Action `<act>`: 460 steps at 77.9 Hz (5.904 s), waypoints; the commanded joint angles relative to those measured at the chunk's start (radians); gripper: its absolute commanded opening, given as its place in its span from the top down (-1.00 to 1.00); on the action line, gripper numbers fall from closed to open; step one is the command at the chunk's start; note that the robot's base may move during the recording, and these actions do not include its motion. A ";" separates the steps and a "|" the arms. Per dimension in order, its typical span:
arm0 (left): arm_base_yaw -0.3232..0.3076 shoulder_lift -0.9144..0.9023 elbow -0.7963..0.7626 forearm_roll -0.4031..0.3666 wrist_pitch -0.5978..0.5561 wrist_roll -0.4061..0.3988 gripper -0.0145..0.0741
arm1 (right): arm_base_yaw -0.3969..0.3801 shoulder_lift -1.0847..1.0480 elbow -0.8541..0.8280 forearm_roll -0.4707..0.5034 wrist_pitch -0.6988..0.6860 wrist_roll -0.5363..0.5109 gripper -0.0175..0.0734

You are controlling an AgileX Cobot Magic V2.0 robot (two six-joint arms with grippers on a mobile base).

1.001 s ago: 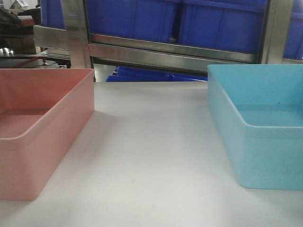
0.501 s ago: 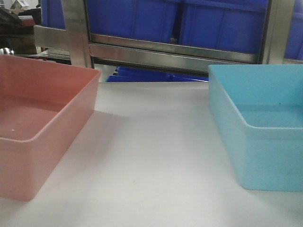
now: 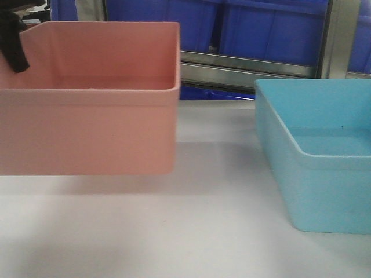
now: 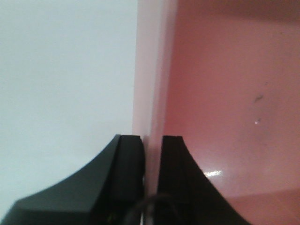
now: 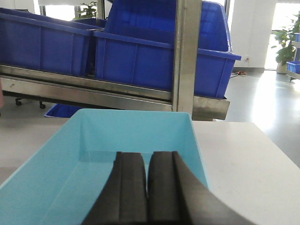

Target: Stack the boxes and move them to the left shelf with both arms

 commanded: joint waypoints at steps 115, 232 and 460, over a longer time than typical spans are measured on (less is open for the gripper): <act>-0.314 -0.401 0.407 -0.038 -0.391 0.125 0.00 | -0.003 -0.019 -0.023 0.000 -0.086 -0.010 0.51; -0.164 -1.506 1.174 -0.077 -0.939 0.222 0.23 | -0.003 -0.019 -0.023 0.000 -0.086 -0.010 0.51; -0.164 -1.506 1.174 -0.077 -0.925 0.222 0.23 | -0.196 1.567 -1.876 0.154 1.085 -0.043 0.49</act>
